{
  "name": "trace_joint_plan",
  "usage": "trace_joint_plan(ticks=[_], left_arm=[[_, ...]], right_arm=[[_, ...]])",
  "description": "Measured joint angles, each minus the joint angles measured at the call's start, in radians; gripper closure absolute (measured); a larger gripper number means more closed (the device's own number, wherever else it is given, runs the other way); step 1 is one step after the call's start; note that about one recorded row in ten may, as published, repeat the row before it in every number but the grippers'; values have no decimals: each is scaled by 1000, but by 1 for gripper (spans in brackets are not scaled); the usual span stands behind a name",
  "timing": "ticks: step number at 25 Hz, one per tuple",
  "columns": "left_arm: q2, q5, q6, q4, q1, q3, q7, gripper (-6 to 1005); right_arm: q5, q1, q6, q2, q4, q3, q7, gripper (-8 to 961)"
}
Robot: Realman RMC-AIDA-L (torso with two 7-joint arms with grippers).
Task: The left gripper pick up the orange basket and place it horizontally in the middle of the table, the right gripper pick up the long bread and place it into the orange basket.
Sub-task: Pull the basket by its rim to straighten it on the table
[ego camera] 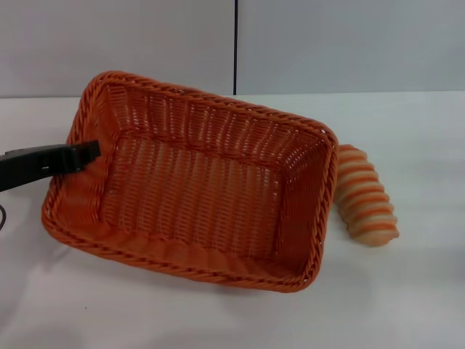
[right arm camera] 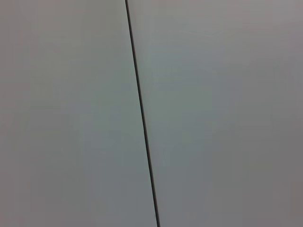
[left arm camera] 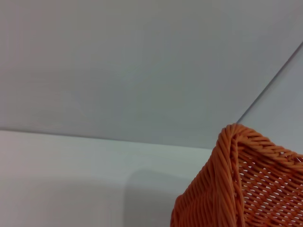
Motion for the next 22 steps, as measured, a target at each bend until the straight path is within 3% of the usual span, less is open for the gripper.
trace_joint_plan(ticks=[8, 19, 20, 22], left_arm=[[2, 4, 36, -42, -39, -20, 72, 672], [1, -56, 33, -50, -29, -136, 136, 459], [1, -79, 32, -53, -29, -157, 156, 440], [0, -254, 26, -103, -32, -257, 336, 341]], right_arm=[[0, 0, -1, 1, 0, 1, 0, 493], [-9, -22, -46, -3, -17, -23, 23, 496], [-10, -24, -53, -4, -40, -42, 54, 497], [-12, -25, -60, -4, -117, -98, 153, 497]])
